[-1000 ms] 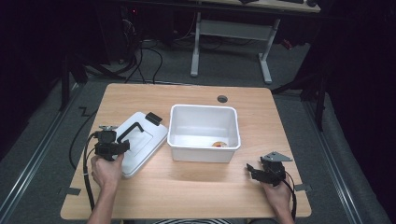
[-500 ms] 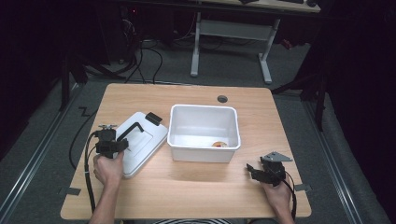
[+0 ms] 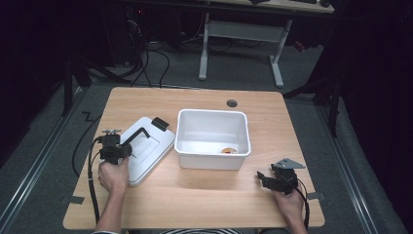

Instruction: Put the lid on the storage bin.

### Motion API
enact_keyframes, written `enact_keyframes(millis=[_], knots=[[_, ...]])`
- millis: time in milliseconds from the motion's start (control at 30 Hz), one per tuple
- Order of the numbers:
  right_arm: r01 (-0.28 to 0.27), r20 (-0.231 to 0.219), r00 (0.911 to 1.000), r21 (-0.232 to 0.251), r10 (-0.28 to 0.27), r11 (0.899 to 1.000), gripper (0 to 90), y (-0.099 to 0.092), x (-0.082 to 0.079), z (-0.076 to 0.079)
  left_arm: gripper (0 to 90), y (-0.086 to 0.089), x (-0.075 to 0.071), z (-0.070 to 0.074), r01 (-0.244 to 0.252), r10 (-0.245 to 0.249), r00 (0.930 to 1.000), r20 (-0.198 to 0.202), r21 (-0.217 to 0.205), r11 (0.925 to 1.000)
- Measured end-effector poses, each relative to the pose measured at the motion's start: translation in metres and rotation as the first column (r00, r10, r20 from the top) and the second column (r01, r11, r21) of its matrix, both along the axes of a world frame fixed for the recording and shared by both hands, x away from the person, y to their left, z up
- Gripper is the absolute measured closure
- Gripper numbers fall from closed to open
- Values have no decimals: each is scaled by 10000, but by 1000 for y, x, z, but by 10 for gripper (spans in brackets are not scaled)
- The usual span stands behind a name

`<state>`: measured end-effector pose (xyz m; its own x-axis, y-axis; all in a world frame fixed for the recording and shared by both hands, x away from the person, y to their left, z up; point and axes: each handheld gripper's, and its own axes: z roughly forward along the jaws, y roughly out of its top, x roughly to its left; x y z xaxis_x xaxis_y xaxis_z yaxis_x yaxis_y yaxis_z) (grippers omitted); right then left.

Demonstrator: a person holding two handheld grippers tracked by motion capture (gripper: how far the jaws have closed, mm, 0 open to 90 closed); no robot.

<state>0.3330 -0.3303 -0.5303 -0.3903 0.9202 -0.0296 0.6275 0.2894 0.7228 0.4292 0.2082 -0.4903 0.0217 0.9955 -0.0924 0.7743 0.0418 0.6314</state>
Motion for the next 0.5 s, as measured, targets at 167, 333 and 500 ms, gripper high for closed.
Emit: enact_keyframes(millis=[167, 333, 500], knots=[[-10, 0, 10000, 3, 10, 10000, 310, 0, 0, 0, 713, -1, 0, 0, 54, -54, 10000, -12, -150, 9999], [-23, -4, 10000, 5, 23, 10000, 310, 0, 0, 0, 728, 0, 0, 1, 76, -78, 9999, -68, -292, 9995], [-31, 9, 10000, -11, 31, 10000, 310, 0, 0, 0, 743, 2, -1, 0, 123, -127, 9999, -66, -649, 9978]])
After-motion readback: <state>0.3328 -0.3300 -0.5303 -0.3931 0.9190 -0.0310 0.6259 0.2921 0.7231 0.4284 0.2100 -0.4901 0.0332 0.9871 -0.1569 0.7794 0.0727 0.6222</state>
